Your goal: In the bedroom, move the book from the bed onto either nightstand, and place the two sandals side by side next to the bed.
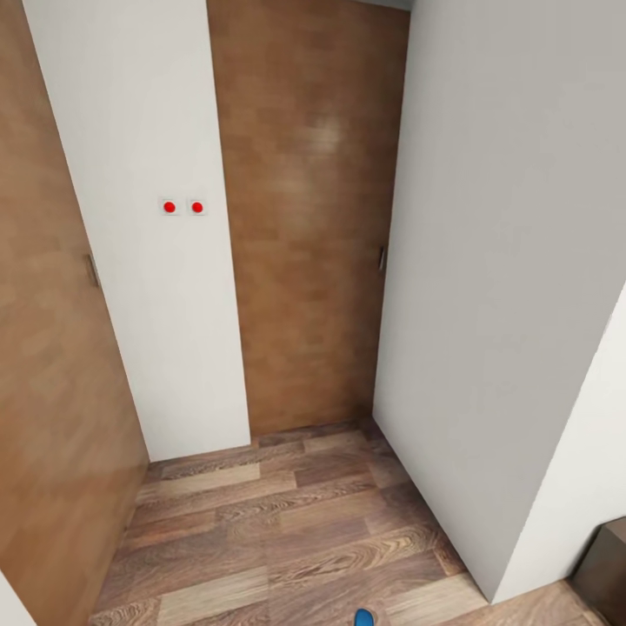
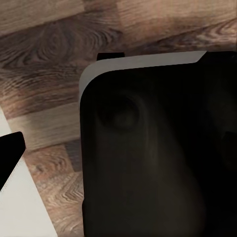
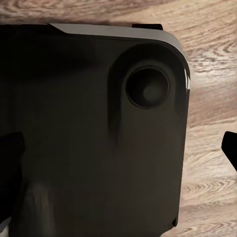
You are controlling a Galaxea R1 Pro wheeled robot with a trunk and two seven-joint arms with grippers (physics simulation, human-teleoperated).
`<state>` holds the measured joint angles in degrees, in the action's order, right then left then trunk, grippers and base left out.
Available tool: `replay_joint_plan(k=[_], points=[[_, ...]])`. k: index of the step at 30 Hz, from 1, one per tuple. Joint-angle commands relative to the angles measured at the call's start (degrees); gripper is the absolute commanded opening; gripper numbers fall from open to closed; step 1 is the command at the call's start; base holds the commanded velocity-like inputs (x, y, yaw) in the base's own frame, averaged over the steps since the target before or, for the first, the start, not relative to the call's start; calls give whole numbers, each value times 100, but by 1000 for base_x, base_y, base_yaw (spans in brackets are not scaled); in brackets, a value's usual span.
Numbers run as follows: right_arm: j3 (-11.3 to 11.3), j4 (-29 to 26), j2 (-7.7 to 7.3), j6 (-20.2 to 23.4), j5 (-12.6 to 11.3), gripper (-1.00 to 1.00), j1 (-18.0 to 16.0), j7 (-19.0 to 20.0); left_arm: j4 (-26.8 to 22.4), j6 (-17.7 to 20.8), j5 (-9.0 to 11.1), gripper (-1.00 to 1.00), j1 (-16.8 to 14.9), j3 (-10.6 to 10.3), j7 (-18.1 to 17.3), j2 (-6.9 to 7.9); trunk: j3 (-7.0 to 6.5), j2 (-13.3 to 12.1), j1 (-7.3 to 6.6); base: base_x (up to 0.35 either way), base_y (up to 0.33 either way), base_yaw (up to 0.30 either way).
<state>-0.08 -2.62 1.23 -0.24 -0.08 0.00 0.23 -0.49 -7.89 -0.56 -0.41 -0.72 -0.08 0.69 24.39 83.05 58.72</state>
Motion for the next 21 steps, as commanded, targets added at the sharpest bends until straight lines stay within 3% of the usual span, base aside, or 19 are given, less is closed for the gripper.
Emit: replay_joint_plan(k=[1,21], points=[[-3,-6,0,-3,-1,100,0,1,5,-20,-6,100,-3,-7,-1,1,5,3,1,77,58,0],[-9,-1,0,4,-1,100,0,0,5,-20,-6,100,-3,-7,-1,1,29,3,1,36,42,0]])
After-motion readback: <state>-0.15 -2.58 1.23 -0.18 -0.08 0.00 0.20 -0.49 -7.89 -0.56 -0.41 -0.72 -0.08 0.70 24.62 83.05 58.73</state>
